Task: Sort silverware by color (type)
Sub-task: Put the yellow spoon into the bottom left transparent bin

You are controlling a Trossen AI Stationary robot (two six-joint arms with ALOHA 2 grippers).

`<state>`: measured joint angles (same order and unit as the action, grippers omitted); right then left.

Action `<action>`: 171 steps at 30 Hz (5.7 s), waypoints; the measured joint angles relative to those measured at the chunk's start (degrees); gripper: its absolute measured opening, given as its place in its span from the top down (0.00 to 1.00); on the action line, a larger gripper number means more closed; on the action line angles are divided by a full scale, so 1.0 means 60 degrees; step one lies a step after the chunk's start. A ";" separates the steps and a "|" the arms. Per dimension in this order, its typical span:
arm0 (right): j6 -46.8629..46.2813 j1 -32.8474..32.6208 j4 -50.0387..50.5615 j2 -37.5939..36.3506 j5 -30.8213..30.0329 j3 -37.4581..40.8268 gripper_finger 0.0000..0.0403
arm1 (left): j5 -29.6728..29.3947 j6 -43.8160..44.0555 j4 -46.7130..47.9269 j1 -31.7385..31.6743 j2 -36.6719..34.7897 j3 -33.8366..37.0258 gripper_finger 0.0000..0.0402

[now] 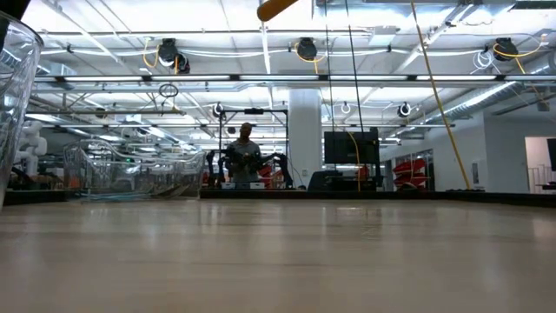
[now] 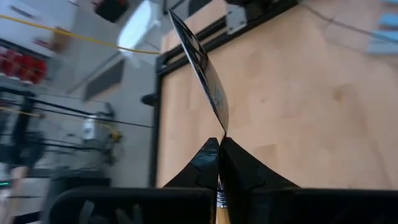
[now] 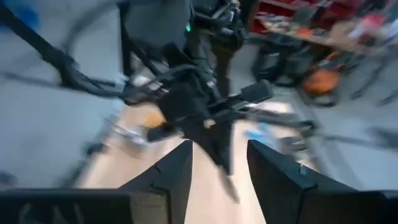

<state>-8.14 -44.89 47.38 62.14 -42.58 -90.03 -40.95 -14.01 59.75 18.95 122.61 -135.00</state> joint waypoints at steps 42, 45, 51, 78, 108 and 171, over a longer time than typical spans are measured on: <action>0.2010 0.3240 0.1647 0.2377 0.3274 -0.0111 0.97 | -0.0304 0.0540 -0.0022 0.0283 -0.0008 0.0002 0.97; 0.2258 0.3236 0.1609 0.2349 0.3395 -0.0111 0.98 | -0.0494 0.0675 -0.0286 0.0312 -0.0008 0.0011 0.91; 0.2600 0.3125 0.1620 0.1841 0.3350 -0.0108 0.99 | -0.0415 0.1162 -0.0905 0.0513 -0.0456 0.0016 0.70; 0.8222 0.2274 0.1413 0.0968 0.3526 -0.0108 1.00 | 0.7284 0.6694 0.0145 -0.2852 -0.3704 0.0000 0.53; 1.1824 0.2544 0.2087 0.2056 0.3858 -0.0100 1.00 | 0.7301 0.7471 0.0975 -0.0675 -0.1371 0.0016 0.22; 0.5457 0.2544 0.1653 0.2053 0.3871 -0.0111 0.65 | 0.7579 0.5706 0.3828 -0.0504 -0.1415 0.0004 0.86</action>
<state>24.61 -29.63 57.30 74.46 -19.35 -90.70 4.53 20.22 82.72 15.93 114.12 -134.98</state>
